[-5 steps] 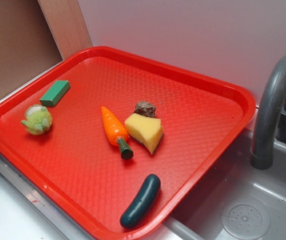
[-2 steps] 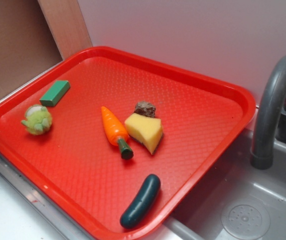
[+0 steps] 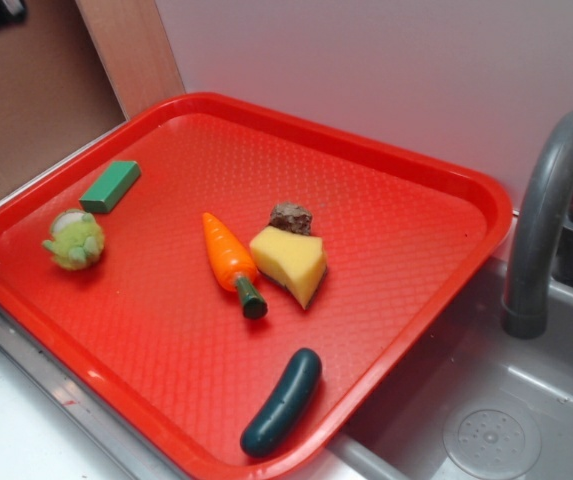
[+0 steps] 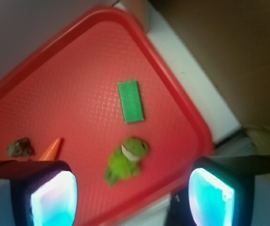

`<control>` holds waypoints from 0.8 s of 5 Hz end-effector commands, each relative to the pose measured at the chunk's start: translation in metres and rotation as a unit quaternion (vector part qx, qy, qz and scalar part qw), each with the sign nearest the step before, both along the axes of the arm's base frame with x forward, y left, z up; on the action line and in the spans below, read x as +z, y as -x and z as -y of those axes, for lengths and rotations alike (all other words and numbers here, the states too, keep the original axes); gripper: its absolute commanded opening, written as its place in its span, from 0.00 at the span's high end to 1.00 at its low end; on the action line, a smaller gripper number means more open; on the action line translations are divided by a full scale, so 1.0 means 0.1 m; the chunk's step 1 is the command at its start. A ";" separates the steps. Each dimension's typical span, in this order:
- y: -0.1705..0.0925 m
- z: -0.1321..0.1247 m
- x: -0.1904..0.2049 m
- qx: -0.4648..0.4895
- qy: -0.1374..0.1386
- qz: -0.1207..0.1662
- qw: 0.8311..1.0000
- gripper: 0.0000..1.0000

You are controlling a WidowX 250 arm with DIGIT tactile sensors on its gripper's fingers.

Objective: Grab the green block.

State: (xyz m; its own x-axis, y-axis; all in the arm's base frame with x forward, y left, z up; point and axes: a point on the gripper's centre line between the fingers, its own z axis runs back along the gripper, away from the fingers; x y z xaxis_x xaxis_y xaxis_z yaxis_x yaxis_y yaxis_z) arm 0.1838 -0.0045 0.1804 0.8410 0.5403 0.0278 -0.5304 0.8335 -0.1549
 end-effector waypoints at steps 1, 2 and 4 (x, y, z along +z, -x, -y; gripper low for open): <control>-0.33 -0.07 -0.71 -0.061 -0.025 0.023 0.998 0.00; -0.48 -0.10 -1.07 -0.065 -0.028 0.000 0.997 0.00; -0.45 0.01 -1.61 -0.104 -0.020 -0.038 0.994 0.00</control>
State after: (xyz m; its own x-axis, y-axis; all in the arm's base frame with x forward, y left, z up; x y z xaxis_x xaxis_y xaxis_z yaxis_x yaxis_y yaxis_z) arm 0.2281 -0.0021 0.0212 0.9235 0.3823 -0.0309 -0.3835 0.9194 -0.0872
